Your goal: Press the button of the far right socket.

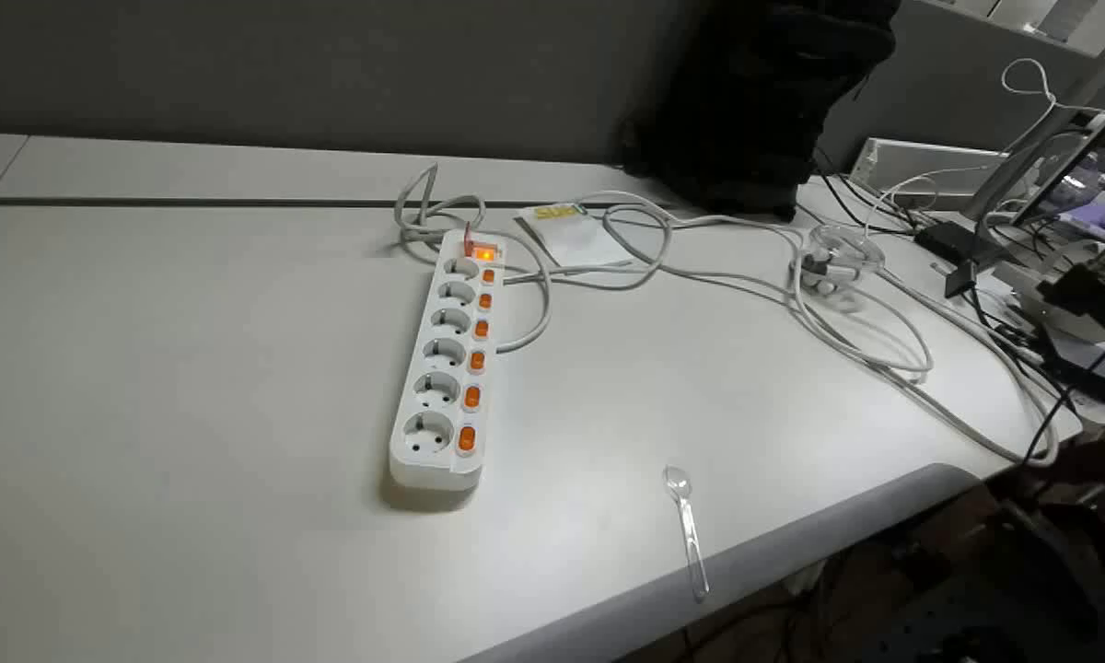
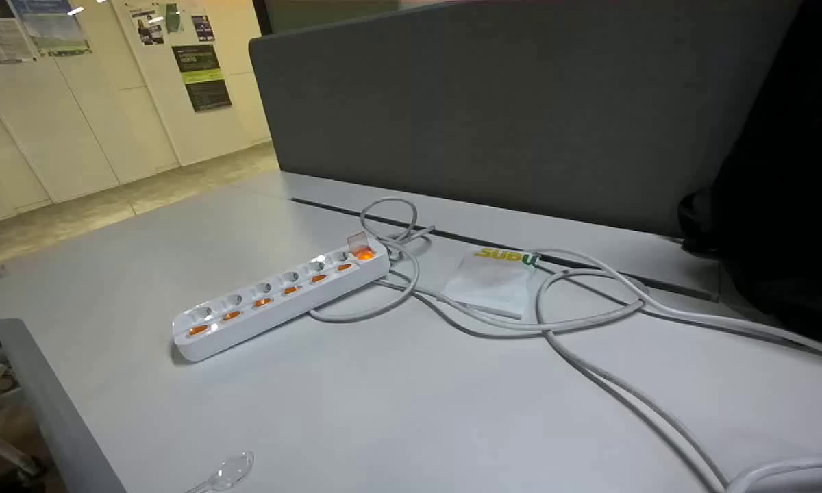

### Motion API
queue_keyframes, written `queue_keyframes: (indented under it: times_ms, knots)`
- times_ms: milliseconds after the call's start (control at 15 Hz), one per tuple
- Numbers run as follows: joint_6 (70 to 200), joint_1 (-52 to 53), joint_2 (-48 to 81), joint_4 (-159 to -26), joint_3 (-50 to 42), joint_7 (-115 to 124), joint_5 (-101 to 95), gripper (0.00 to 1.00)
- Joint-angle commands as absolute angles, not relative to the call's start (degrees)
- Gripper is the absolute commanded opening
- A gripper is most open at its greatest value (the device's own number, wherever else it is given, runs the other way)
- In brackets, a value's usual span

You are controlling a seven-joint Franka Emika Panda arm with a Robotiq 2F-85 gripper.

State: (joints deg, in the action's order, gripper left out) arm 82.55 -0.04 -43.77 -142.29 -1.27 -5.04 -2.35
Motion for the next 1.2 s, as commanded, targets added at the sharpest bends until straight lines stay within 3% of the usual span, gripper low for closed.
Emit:
queue_keyframes:
  times_ms: [0, 733, 1133]
  knots:
    - [82.56, 0.26, -43.73, -142.2, -1.48, -4.87, -2.44, 1.0]
    - [82.58, 0.27, -43.79, -142.19, -1.48, -4.89, -2.44, 1.0]
    - [98.73, -1.56, -42.92, -143.15, -0.11, -0.08, -4.05, 1.0]
